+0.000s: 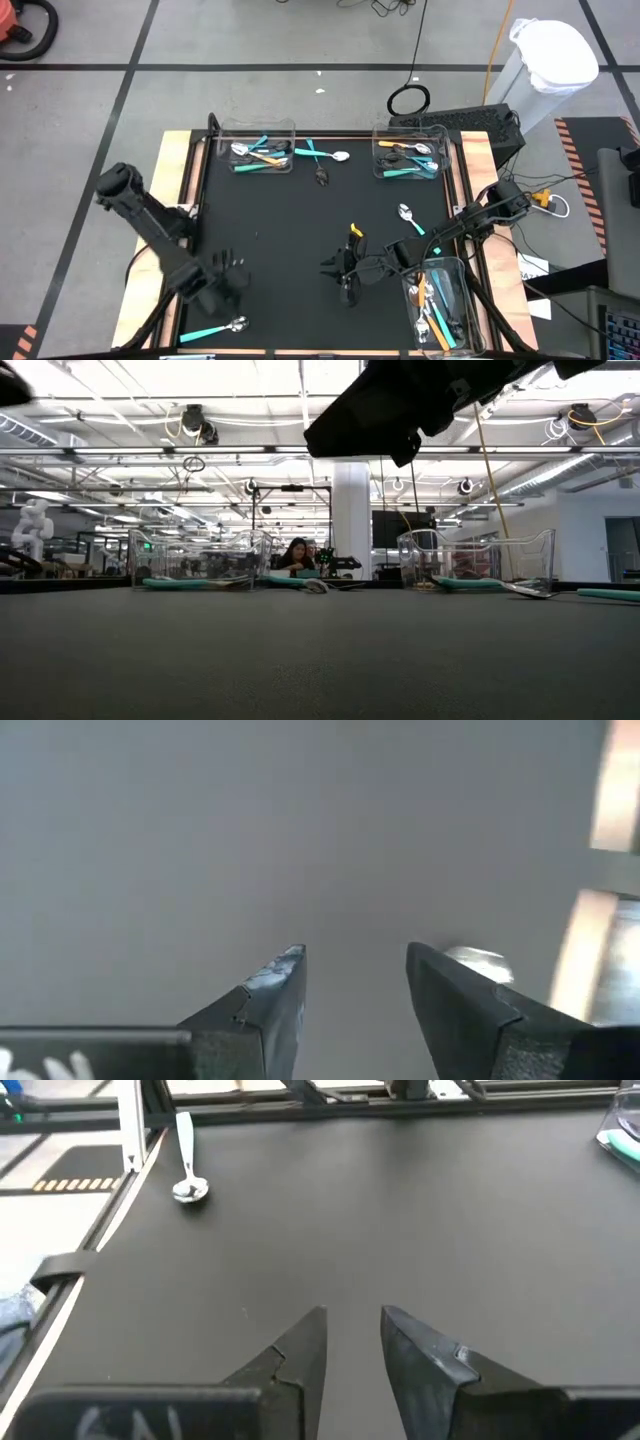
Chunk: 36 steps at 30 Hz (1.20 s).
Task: Sort silverware by color (type)
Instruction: Put the light blue spoon into the top right transparent bin
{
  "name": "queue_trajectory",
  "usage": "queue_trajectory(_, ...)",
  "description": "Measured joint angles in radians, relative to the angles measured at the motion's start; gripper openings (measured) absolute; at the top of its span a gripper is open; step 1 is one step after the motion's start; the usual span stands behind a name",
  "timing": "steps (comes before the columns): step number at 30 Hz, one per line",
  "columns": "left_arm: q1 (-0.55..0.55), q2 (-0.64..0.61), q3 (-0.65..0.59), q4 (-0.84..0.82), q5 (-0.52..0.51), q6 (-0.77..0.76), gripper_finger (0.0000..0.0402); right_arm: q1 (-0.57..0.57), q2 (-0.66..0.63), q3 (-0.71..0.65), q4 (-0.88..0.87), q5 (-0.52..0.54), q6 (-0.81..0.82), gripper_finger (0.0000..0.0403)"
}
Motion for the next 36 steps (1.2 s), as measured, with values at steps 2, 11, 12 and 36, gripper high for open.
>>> queue_trajectory(2,-0.061,0.000,0.000,0.077,0.001,-0.042,0.0178,0.000,0.000,0.000,0.017,0.000,0.000,0.0093)
queue_trajectory(11,-0.260,0.051,-0.034,0.383,-0.016,-0.179,0.0178,0.005,-0.001,0.000,0.018,-0.003,0.013,0.0093)
queue_trajectory(12,-0.270,0.069,-0.034,0.378,0.002,-0.214,0.0178,0.005,-0.001,0.000,0.014,-0.003,0.014,0.0093)
queue_trajectory(36,-0.298,0.316,-0.032,0.246,0.264,-0.313,0.0129,0.005,-0.001,0.000,0.022,-0.004,0.026,0.0093)
